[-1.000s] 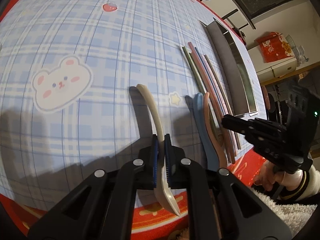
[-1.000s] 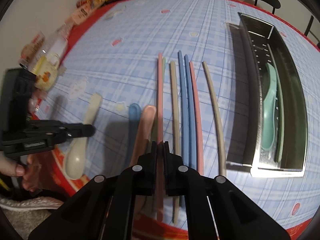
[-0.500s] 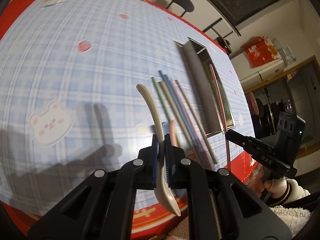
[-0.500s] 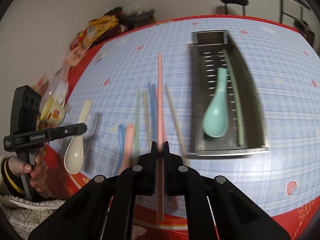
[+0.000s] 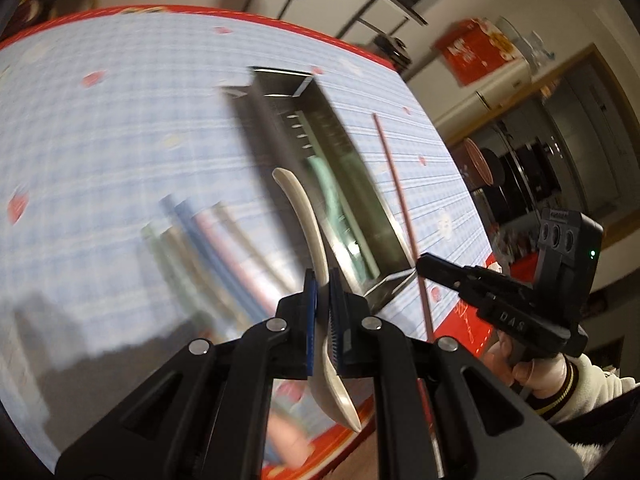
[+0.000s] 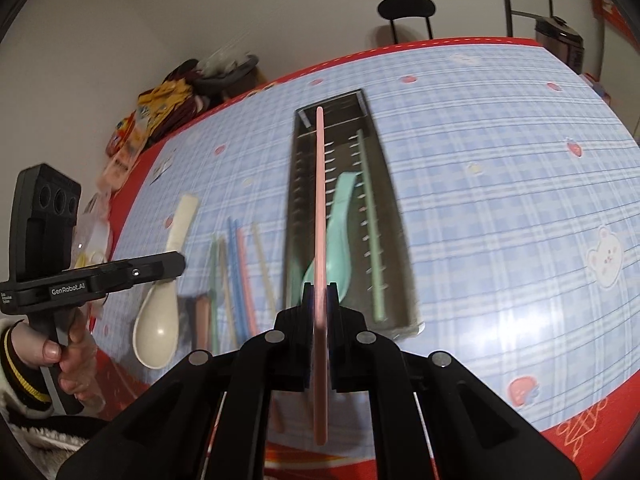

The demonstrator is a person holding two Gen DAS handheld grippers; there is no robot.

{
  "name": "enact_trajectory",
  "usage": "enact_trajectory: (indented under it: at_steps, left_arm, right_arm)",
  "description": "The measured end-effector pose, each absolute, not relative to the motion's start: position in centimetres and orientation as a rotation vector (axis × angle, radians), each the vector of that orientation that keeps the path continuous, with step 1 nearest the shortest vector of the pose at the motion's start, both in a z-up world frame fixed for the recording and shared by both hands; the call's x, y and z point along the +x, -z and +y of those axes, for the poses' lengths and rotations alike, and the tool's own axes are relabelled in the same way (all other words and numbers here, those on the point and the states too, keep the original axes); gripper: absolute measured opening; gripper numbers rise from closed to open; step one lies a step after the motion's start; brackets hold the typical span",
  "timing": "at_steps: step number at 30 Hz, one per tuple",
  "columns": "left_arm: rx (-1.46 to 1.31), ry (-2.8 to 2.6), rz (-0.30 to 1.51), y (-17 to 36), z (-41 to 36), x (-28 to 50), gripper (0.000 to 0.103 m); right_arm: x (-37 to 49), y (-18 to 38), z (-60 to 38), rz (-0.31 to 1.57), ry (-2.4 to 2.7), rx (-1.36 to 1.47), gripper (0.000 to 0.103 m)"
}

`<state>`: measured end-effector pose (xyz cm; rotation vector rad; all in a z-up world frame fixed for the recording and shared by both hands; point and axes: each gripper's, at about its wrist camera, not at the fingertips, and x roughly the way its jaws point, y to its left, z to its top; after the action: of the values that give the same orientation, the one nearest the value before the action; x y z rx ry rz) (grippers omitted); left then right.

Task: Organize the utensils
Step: 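Lower the cream spoon into the basket with the left tool while the right tool carries the pink chopstick over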

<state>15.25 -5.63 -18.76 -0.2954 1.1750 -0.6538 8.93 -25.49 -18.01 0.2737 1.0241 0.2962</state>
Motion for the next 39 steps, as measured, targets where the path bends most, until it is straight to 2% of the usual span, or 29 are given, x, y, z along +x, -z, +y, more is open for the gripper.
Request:
enact_trajectory:
  at_steps: [13,29,32,36,39]
  left_arm:
    - [-0.308,0.706,1.177,21.2,-13.6,22.1,0.011]
    - [-0.3,0.707,1.219,24.5,-16.3,23.7,0.01]
    - [-0.303,0.7,1.217,24.3,-16.1,24.0,0.016]
    - [-0.301,0.688,1.179,22.9,-15.4,23.9,0.018]
    - [-0.313,0.664,1.145,21.8,-13.9,23.4,0.026]
  right_arm:
    - [13.5,18.8,-28.3,1.023,-0.262,0.286,0.006]
    - [16.0,20.0,-28.1,1.057,-0.294,0.275,0.007]
    - [16.2,20.1,-28.0,1.064,-0.297,0.274,0.006]
    - [16.5,20.6,-27.5,1.076,-0.299,0.268,0.006]
    - [16.9,20.8,-27.2,1.082,-0.296,0.264,0.006]
